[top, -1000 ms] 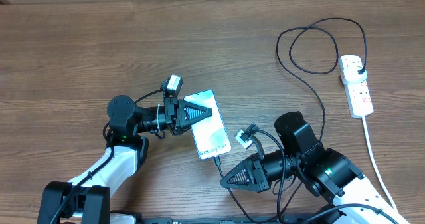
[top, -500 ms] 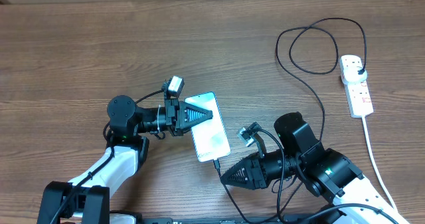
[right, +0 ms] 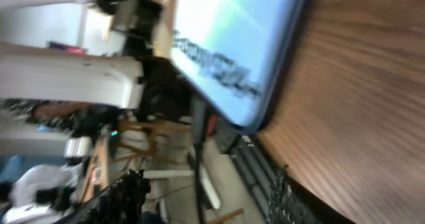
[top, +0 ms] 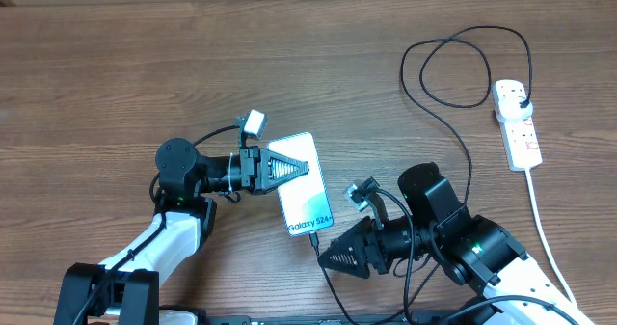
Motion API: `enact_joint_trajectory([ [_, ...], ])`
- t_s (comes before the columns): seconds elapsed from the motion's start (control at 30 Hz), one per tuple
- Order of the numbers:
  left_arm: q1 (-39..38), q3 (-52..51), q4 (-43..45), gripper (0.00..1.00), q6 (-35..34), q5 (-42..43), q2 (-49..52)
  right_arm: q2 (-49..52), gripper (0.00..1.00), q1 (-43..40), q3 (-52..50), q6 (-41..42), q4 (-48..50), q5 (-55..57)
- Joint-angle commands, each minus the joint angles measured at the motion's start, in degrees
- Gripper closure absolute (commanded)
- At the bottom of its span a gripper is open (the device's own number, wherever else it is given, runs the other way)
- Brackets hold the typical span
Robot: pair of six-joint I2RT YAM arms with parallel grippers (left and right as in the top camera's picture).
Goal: Plug charger to phone and switch on socket
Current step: 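Push the connector up into the phone's bottom port with the right gripper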
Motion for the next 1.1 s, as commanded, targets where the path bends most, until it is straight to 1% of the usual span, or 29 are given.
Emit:
enact_joint_trajectory([
  [0.0,-0.3,0.9,0.2,0.96,3.8,-3.1,0.0,-0.2,0.37,-0.2,1.6,-1.6,-1.6,10.4],
  [0.1,-0.3,0.9,0.2,0.96,5.2,-4.3,0.0,-0.2,0.38,-0.2,3.1,-1.6,-3.3,14.5],
  [0.27,-0.3,0.9,0.2,0.96,5.6,-4.5,0.0,-0.2,0.44,1.0,3.6,-1.0,-3.3,11.2],
  [0.33,-0.3,0.9,0.2,0.96,5.6,-4.5,0.0,-0.2,0.44,2.7,3.6,-0.7,-3.3,9.5],
  [0.5,-0.3,0.9,0.2,0.96,5.6,-4.5,0.0,-0.2,0.44,6.7,3.6,0.7,-3.2,9.5],
  [0.63,-0.3,0.9,0.2,0.96,5.5,-4.2,0.0,-0.2,0.45,8.6,3.6,2.2,-3.2,13.4],
  [0.8,-0.3,0.9,0.0,0.96,5.5,-3.0,0.0,-0.1,0.56,10.2,3.6,2.7,-1.7,17.6],
  [0.9,-0.3,0.9,0.0,0.96,5.2,-2.3,0.0,-0.1,0.66,10.4,3.6,3.7,-1.1,19.7],
  [1.07,-0.4,0.9,0.0,0.96,5.3,-1.8,0.0,-0.1,0.8,10.4,3.6,4.4,-0.4,20.9],
])
